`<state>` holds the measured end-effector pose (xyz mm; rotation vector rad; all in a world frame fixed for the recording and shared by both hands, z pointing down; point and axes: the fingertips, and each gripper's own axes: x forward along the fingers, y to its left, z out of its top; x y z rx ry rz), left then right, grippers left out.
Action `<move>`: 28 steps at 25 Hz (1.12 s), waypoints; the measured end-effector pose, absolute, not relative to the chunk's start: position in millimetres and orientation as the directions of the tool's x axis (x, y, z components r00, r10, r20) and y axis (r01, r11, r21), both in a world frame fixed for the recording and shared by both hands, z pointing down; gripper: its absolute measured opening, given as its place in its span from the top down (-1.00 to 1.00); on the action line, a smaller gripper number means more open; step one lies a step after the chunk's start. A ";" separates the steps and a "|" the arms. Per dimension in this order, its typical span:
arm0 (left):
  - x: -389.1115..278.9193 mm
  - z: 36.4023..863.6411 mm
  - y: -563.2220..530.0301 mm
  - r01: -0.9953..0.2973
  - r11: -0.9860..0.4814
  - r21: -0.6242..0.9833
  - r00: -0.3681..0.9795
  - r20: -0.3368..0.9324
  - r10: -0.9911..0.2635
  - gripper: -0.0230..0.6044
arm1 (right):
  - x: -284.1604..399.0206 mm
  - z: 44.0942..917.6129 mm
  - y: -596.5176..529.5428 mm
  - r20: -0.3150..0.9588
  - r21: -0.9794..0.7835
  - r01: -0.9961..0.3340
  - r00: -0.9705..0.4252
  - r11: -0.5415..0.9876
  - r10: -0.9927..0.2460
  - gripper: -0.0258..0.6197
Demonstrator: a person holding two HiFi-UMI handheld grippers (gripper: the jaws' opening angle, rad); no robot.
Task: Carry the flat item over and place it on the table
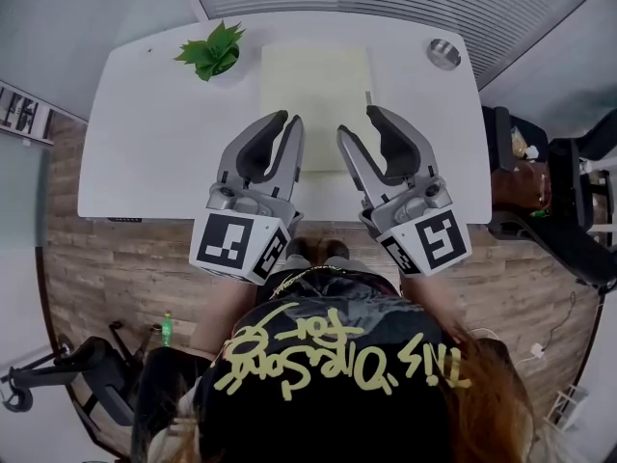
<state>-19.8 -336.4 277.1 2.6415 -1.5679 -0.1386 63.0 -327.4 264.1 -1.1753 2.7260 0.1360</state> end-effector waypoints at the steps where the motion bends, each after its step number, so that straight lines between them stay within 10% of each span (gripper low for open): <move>1: -19.4 278.0 -336.7 -0.872 -0.479 0.100 0.477 -0.040 -0.878 0.79 | 62.7 264.3 -327.4 -0.193 0.015 -0.727 -0.676 0.687 -0.711 0.43; 6: -15.7 280.2 -337.7 -0.866 -0.490 0.099 0.490 -0.032 -0.871 0.88 | 63.0 264.5 -327.4 -0.203 0.017 -0.731 -0.670 0.682 -0.714 0.78; 28: -9.9 278.9 -341.9 -0.854 -0.511 0.102 0.509 -0.041 -0.860 0.96 | 62.3 265.8 -338.5 -0.186 -0.016 -0.725 -0.675 0.689 -0.715 0.91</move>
